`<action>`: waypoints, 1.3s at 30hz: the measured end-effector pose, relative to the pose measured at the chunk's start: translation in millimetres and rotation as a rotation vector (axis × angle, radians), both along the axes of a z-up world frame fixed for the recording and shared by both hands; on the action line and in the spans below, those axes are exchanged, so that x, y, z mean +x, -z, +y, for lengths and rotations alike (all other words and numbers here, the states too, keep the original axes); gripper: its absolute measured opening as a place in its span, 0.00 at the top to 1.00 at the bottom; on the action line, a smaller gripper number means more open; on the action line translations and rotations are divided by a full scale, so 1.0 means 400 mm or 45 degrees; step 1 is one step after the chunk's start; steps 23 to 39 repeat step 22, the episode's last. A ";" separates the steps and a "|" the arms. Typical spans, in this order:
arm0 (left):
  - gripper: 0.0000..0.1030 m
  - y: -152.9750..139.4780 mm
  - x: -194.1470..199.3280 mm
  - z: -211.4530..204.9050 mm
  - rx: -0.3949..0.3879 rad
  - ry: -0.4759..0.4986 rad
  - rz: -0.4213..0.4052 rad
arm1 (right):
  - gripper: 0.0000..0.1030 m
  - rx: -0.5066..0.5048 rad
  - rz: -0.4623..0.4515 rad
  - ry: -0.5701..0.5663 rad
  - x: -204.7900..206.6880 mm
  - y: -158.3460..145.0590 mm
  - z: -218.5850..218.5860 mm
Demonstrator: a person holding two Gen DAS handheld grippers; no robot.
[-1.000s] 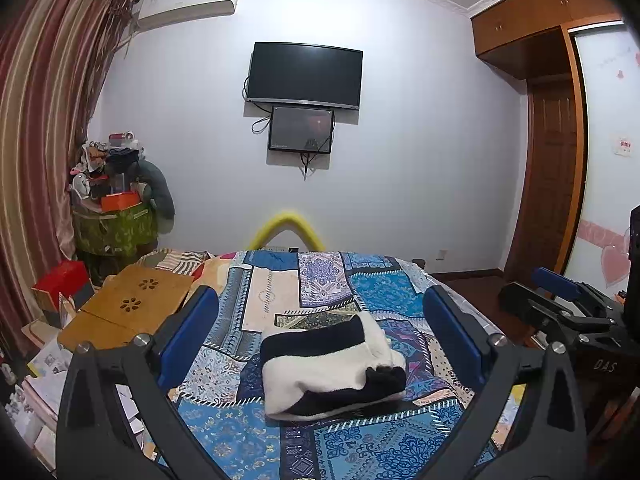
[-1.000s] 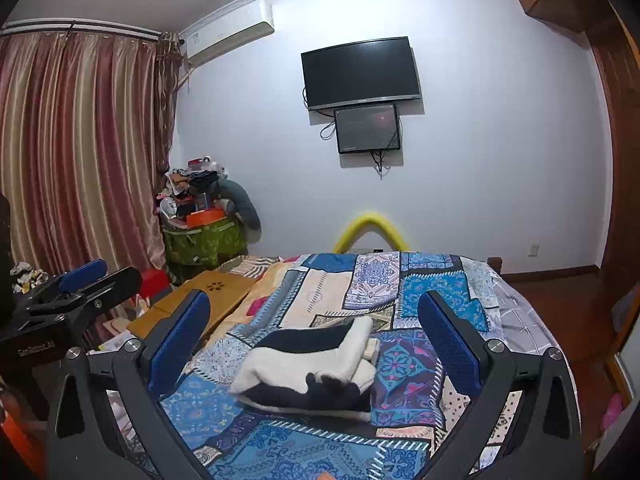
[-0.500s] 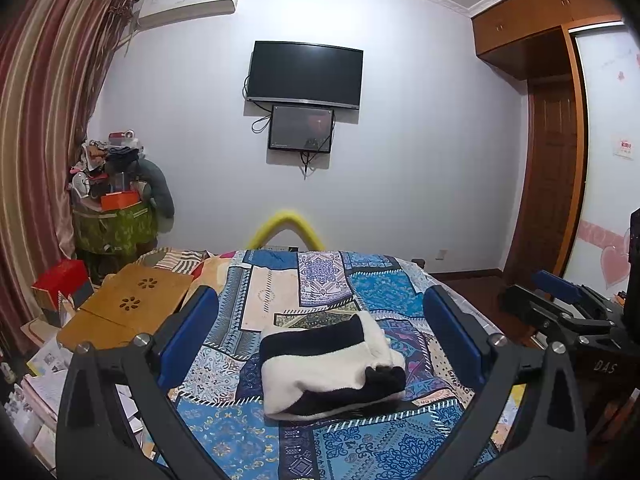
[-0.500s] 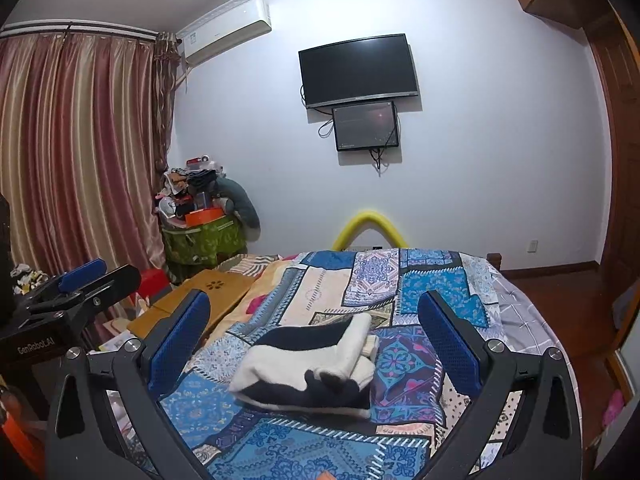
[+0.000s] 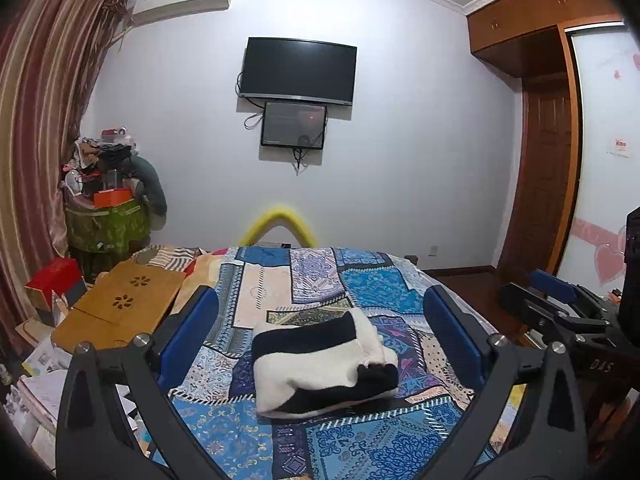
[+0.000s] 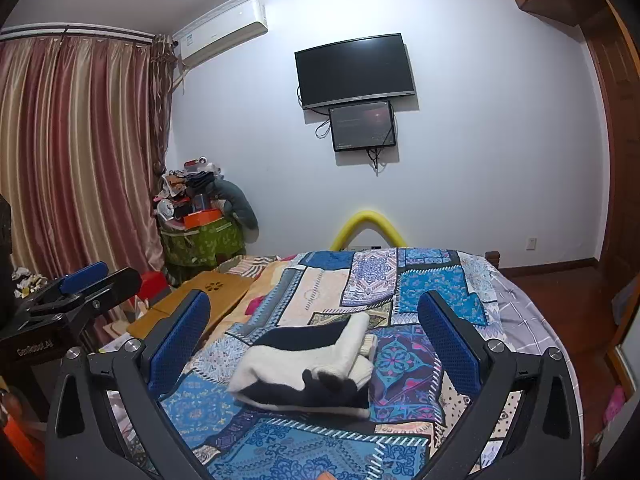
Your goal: Fold small clothes
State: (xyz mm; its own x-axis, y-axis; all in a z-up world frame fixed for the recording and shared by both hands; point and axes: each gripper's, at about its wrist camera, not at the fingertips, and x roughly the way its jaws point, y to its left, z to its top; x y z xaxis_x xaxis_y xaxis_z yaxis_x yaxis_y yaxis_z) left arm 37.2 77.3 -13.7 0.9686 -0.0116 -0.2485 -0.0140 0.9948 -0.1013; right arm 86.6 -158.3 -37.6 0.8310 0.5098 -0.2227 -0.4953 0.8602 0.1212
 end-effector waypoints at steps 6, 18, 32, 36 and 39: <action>0.00 0.001 0.000 -0.004 0.001 -0.001 -0.008 | 0.00 -0.001 -0.002 0.003 -0.001 0.000 -0.001; 0.00 0.001 -0.008 -0.012 0.021 0.018 -0.005 | 0.00 0.002 0.000 -0.002 0.000 -0.001 -0.001; 0.00 0.000 -0.006 -0.012 0.020 0.016 -0.003 | 0.00 0.004 0.002 -0.002 0.001 -0.002 -0.001; 0.00 0.000 -0.006 -0.012 0.020 0.016 -0.003 | 0.00 0.004 0.002 -0.002 0.001 -0.002 -0.001; 0.00 0.000 -0.006 -0.012 0.020 0.016 -0.003 | 0.00 0.004 0.002 -0.002 0.001 -0.002 -0.001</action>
